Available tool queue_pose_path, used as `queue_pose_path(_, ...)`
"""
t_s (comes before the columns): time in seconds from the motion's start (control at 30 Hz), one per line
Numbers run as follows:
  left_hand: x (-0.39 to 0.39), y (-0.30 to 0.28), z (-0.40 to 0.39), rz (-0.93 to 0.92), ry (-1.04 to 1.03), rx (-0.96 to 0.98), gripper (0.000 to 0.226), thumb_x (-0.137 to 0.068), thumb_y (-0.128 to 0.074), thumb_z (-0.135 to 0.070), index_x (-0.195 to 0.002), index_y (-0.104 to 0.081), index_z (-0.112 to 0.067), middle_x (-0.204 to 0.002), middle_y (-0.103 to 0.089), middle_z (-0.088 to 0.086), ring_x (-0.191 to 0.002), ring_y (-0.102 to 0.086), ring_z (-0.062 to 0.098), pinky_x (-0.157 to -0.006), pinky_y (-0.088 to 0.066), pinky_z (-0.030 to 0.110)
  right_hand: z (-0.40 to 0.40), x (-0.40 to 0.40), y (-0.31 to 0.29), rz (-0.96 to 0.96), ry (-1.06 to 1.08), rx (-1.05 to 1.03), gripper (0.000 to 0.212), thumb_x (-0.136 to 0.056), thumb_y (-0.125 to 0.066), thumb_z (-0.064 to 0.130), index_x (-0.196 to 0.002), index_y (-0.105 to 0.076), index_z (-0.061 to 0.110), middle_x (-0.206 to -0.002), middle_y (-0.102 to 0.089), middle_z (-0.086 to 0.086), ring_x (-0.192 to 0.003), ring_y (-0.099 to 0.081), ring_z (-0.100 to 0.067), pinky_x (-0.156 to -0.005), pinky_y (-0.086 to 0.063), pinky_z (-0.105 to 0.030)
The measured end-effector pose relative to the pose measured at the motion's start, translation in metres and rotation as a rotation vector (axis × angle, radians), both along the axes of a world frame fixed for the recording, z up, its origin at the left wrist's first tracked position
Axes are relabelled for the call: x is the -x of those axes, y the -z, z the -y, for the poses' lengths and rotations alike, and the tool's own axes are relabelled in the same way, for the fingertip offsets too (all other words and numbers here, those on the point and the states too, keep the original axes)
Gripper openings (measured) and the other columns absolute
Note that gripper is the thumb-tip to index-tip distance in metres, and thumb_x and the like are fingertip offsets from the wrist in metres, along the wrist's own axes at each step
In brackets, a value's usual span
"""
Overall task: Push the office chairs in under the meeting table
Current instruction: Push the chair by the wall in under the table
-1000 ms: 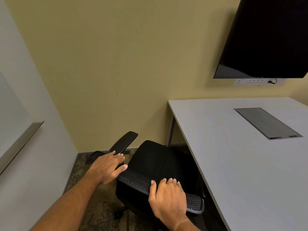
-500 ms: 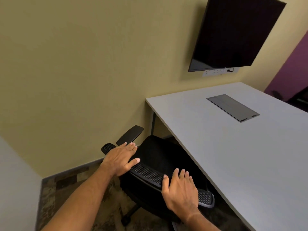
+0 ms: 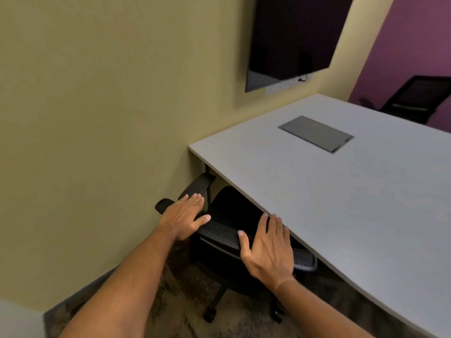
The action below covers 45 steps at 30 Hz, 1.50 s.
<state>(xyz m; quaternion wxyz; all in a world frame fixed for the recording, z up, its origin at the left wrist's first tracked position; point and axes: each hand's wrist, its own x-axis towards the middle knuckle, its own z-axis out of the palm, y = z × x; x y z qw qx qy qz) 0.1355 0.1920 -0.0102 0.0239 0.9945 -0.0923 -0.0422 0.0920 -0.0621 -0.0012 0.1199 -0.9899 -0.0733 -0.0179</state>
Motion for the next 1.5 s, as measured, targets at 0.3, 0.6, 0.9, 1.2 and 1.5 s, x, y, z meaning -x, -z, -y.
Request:
queue_pose_path(0.3,-0.065,0.004,-0.006,-0.035,0.092,0.025,0.103,-0.076,0.003,-0.073,-0.153,-0.015,-0.006,-0.161,-0.015,0.009,-0.149,-0.010,0.015,-0.122,-0.005,0.031,-0.007,-0.047,0.004,-0.021,0.092,0.051,0.095,-0.088,-0.009,0.072,-0.151,-0.014,0.002,-0.157,-0.018,-0.024,-0.147,-0.013,-0.034,-0.120,-0.007,-0.049)
queue_pose_path(0.6,-0.127,0.002,-0.029,-0.034,0.243,0.066,0.119,-0.068,0.011,-0.085,-0.153,-0.015,-0.005,-0.162,-0.015,0.009,-0.149,-0.009,0.014,-0.121,-0.003,0.030,-0.040,-0.083,0.009,-0.027,0.257,0.060,0.095,-0.087,-0.012,0.071,-0.152,-0.008,0.002,-0.159,-0.011,-0.021,-0.148,-0.006,-0.030,-0.121,-0.001,-0.044)
queue_pose_path(0.9,-0.200,0.002,-0.081,-0.031,0.389,0.071,0.127,-0.060,0.026,-0.083,-0.153,-0.012,-0.006,-0.162,-0.013,0.009,-0.150,-0.008,0.015,-0.121,-0.002,0.031,-0.109,-0.116,0.005,0.003,0.419,0.068,0.095,-0.086,-0.015,0.070,-0.152,-0.009,0.003,-0.160,-0.011,-0.021,-0.149,-0.005,-0.030,-0.121,-0.002,-0.044)
queue_pose_path(1.2,-0.233,-0.001,-0.105,-0.096,0.396,0.028,0.077,-0.099,-0.019,-0.057,-0.153,-0.001,-0.006,-0.163,0.000,0.010,-0.150,0.001,0.016,-0.120,-0.002,0.030,-0.145,-0.143,0.003,0.028,0.472,0.083,0.093,-0.086,-0.020,0.069,-0.153,-0.008,0.006,-0.160,-0.010,-0.020,-0.149,-0.004,-0.030,-0.121,-0.003,-0.044)
queue_pose_path(1.5,-0.267,0.005,-0.109,-0.118,0.338,0.010,0.084,-0.097,-0.021,-0.060,-0.152,0.003,-0.001,-0.162,0.002,0.016,-0.150,0.000,0.022,-0.122,-0.007,0.035,-0.149,-0.173,0.005,0.060,0.477,0.055,0.092,-0.086,-0.024,0.067,-0.153,-0.010,0.005,-0.159,-0.013,-0.021,-0.148,-0.007,-0.031,-0.121,-0.005,-0.044)
